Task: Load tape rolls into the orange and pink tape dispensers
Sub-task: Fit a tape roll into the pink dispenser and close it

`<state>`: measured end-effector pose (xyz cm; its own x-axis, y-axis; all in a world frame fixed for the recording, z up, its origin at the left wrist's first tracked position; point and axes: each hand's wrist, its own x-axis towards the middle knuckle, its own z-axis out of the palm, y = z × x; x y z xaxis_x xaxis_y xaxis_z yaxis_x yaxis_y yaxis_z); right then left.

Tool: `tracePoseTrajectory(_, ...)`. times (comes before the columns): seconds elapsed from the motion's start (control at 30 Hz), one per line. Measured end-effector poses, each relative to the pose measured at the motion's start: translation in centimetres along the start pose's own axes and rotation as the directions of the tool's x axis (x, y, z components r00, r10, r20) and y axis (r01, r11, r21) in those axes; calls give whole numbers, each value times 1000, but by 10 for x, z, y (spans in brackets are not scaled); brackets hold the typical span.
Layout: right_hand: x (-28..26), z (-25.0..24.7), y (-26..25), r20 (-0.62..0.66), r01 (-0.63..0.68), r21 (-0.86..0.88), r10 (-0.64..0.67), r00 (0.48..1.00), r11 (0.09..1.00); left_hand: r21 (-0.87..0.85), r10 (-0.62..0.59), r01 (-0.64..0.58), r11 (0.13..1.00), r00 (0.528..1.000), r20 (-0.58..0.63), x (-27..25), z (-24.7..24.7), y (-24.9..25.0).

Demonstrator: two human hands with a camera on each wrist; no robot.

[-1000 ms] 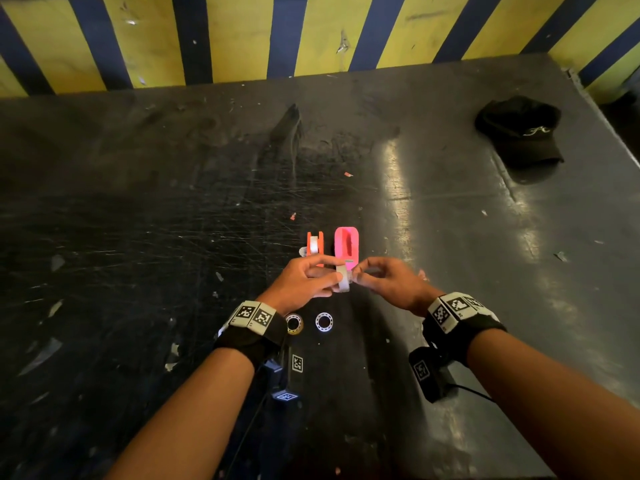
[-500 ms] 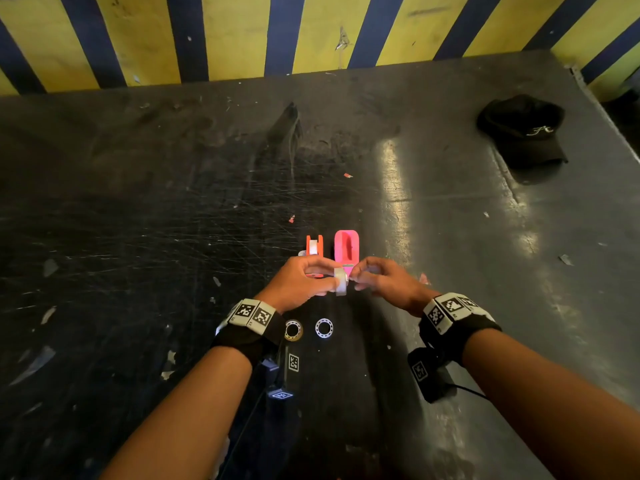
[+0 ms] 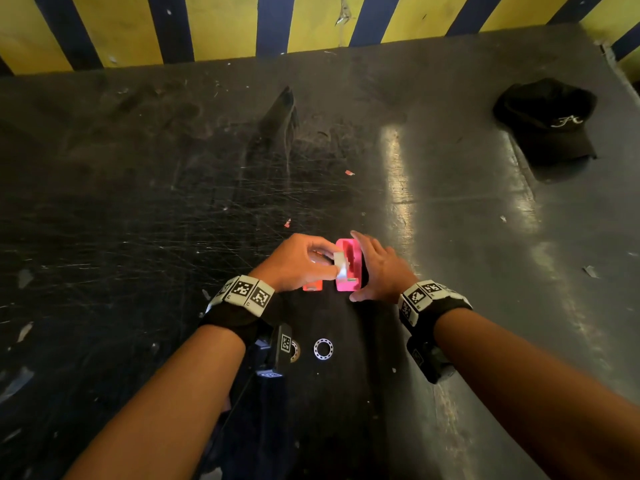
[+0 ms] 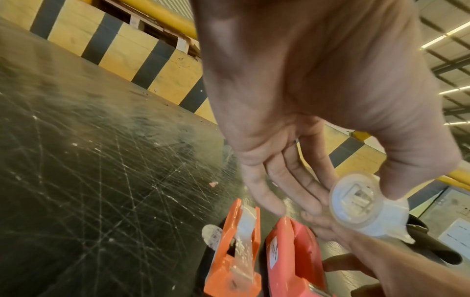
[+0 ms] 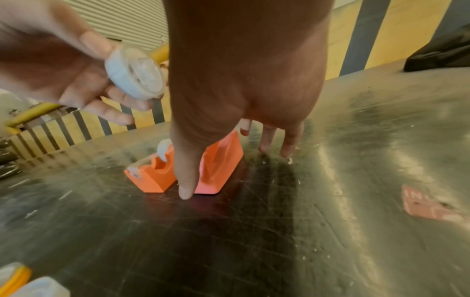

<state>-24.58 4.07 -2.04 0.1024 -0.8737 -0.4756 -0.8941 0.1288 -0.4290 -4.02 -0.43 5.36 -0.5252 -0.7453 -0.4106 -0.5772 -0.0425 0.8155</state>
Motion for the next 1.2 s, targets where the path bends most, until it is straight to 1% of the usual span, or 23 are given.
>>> tracePoseTrajectory(0.1, 7, 2, 2, -34, 2, -23, -3, 999, 1000, 79, 18, -19, 997, 1000, 18, 10, -5, 0)
tracePoseTrajectory(0.17, 8, 2, 4, -51, 14, 9, -13, 999, 1000, 116, 8, -9, 993, 1000, 12, 15, -7, 1)
tracePoseTrajectory(0.33, 0, -5, 10, -68, 116, 92, -110, 992, 989, 191, 4, -12, 981, 999, 39, 22, -11, 5)
tracePoseTrajectory(0.43, -9, -11, 10, -93, 155, 112, -145, 985, 982, 208, -2, -10, 978, 998, 57, 23, -9, 8)
tracePoseTrajectory(0.53, -19, -16, 7, -108, 184, 116, -171, 979, 976, 222, 5, -14, 975, 999, 41, 21, -4, 11)
tracePoseTrajectory(0.7, -38, -21, 1, -117, 199, 126, -185, 976, 972, 228, 37, -42, 973, 999, 25, 11, 0, 19)
tracePoseTrajectory(0.87, -50, -26, -9, -127, 209, 144, -191, 973, 967, 267, 13, -17, 964, 1000, 16, -2, 1, 29)
tracePoseTrajectory(1.0, -58, -27, -12, -114, 204, 134, -190, 975, 970, 380, 40, -47, 924, 999, 25, -13, 2, 37)
tracePoseTrajectory(1.2, -70, -23, -17, -112, 213, 142, -198, 974, 967, 529, 49, -91, 843, 994, 93, -21, 1, 49)
